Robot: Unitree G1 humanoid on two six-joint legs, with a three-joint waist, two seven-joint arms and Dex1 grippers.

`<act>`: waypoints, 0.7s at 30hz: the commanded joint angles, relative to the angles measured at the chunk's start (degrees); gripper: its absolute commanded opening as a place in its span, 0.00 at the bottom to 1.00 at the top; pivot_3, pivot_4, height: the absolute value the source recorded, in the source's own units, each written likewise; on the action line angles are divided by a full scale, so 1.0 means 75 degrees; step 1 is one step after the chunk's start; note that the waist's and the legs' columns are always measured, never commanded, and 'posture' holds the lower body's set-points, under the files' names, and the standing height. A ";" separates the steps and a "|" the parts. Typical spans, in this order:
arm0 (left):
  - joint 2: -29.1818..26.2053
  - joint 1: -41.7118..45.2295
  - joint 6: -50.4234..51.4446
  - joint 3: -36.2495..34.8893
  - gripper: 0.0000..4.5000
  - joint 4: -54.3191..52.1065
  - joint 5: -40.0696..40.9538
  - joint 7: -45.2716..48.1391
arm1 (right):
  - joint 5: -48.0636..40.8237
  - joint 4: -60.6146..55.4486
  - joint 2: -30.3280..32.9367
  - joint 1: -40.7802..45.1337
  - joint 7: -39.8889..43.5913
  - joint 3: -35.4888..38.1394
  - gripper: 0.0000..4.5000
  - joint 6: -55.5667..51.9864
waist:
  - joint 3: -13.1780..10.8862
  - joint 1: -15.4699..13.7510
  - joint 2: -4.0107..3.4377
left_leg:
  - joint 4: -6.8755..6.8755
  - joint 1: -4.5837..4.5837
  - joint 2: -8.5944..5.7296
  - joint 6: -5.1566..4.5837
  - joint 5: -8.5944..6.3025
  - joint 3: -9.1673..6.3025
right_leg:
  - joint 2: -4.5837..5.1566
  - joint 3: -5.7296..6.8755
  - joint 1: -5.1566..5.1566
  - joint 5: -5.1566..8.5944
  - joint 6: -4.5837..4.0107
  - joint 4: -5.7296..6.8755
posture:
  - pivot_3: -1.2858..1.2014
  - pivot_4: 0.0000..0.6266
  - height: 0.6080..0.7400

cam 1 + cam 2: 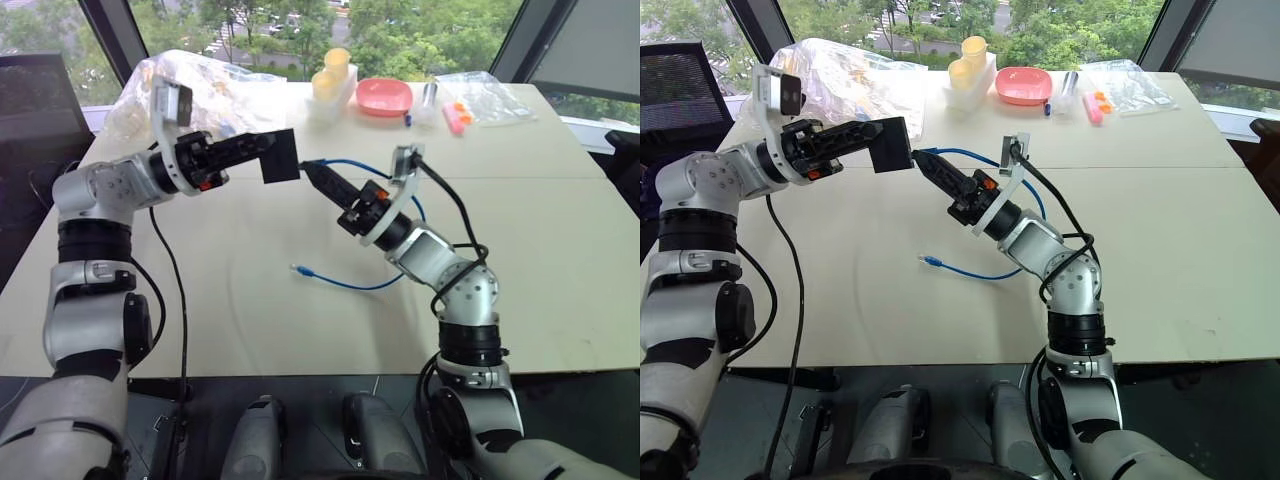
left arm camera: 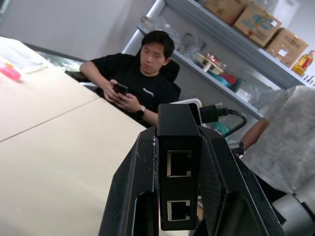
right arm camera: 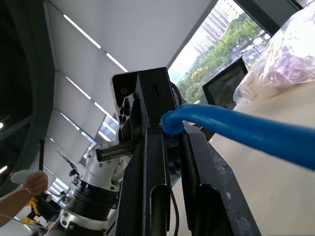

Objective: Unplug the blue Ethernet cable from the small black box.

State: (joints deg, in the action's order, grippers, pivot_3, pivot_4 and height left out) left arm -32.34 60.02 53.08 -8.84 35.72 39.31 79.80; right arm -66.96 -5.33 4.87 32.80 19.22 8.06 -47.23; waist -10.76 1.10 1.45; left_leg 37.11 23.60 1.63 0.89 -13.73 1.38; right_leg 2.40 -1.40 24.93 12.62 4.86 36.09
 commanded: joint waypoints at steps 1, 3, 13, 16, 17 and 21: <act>-0.0673 0.0016 -0.0270 -0.0730 0.11 0.0062 0.0163 0.0004 | -0.0151 -0.0014 0.0700 -0.0708 -0.0391 0.1480 0.00 0.0449 | 0.0000 0.0001 0.0000 | -0.0001 0.0000 -0.0001 0.0000 0.0000 -0.0001 | 0.0000 0.0000 0.0000 0.0001 0.0001 0.0001 | 0.52 0.24 1.00; -0.0651 -0.0008 -0.0251 -0.0718 0.11 0.0032 0.0204 -0.0013 | -0.0181 -0.0047 0.0749 -0.0832 -0.0463 0.1461 0.00 0.0462 | 0.0000 0.0000 0.0001 | -0.0001 0.0005 -0.0001 -0.0001 -0.0001 -0.0002 | -0.0001 0.0000 0.0002 0.0001 0.0001 -0.0002 | 0.52 0.24 1.00; -0.0418 -0.0169 -0.1288 -0.0278 0.11 -0.0093 -0.0688 -0.0419 | 0.1257 0.0355 0.1141 -0.0904 -0.0962 0.1241 0.00 0.0998 | 0.0000 0.0004 -0.0002 | 0.0022 0.0040 0.0019 -0.0001 0.0000 -0.0002 | -0.0053 -0.0014 0.0040 -0.0005 -0.0009 0.0007 | 0.52 0.24 1.00; 0.0175 -0.0398 -0.2761 0.0086 0.11 -0.0327 -0.1486 -0.1336 | 0.2160 0.1236 0.1336 -0.0705 -0.1743 0.1226 0.09 0.1027 | 0.0001 -0.0059 -0.0001 | 0.0022 0.0041 0.0018 -0.0001 0.0000 -0.0001 | -0.0052 -0.0016 0.0039 -0.0005 -0.0010 0.0004 | 0.52 0.24 1.00; 0.0403 -0.0497 -0.3049 0.0136 0.11 -0.0439 -0.1597 -0.1570 | 0.2274 0.1596 0.1329 -0.0589 -0.2177 0.1396 0.19 0.0917 | 0.0001 -0.0065 -0.0001 | 0.0023 0.0043 0.0017 -0.0001 0.0000 0.0000 | -0.0050 -0.0016 0.0039 -0.0005 -0.0011 0.0003 | 0.52 0.24 1.00; 0.1121 -0.0882 -0.4141 0.0294 0.11 -0.0712 -0.2058 -0.2309 | 0.2442 0.2203 0.1392 -0.0389 -0.3086 0.1725 0.62 0.0274 | 0.0001 -0.0039 -0.0001 | 0.0030 0.0080 0.0017 -0.0001 0.0000 0.0005 | -0.0045 -0.0025 0.0067 -0.0007 -0.0010 0.0002 | 0.52 0.24 1.00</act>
State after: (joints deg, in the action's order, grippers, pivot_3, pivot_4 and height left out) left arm -23.68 52.38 25.53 -6.00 33.03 24.69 64.17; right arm -49.71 10.91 14.46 29.61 -1.46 19.25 -43.86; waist -10.75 0.81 1.44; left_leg 37.34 24.22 1.76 0.89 -13.73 1.43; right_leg 2.06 -1.60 25.45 12.57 4.79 36.11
